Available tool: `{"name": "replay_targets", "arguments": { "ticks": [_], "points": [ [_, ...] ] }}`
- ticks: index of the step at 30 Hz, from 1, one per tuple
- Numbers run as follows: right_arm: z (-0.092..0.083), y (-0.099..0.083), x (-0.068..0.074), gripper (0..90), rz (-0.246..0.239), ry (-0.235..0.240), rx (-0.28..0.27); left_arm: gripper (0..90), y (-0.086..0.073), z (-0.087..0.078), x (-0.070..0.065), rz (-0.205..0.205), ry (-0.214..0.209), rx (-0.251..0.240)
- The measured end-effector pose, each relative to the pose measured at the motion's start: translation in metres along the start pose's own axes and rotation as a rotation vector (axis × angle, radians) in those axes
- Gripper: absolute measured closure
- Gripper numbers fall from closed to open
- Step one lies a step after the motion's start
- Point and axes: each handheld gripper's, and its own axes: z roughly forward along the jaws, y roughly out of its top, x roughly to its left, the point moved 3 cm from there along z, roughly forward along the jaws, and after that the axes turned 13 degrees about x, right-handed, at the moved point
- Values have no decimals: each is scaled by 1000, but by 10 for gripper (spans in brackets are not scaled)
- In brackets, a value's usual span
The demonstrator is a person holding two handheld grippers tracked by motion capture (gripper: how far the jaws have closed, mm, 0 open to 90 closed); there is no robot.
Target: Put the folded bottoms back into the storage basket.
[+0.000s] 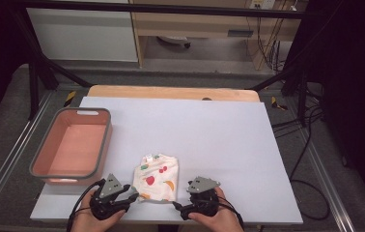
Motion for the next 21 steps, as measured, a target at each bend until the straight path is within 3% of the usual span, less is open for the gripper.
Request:
{"name": "replay_targets", "arguments": {
  "ticks": [3,4,6,13,16,18,19,20,21],
  "points": [
    [3,1,3,207,-12,3,4,504,1,0,2,-7,14,-6],
    [6,3,7,266,-16,8,9,484,2,0,2,-8,18,-8],
    [9,4,10,301,-29,18,12,458,3,0,3,-11,25,-13],
    [16,7,18,381,-58,9,23,443,7,0,4,-11,42,-29],
    [17,9,15,495,-39,-6,9,438,9,0,3,-7,44,-34],
    [18,9,14,651,-34,-12,-1,403,10,0,2,-7,46,-35],
    [18,9,14,651,-34,-12,-1,404,10,0,2,-7,46,-35],
    [19,10,16,784,-53,-4,-13,403,11,0,2,-3,51,-36],
    [19,10,16,784,-53,-4,-13,403,11,0,2,-3,53,-40]
  ]
}}
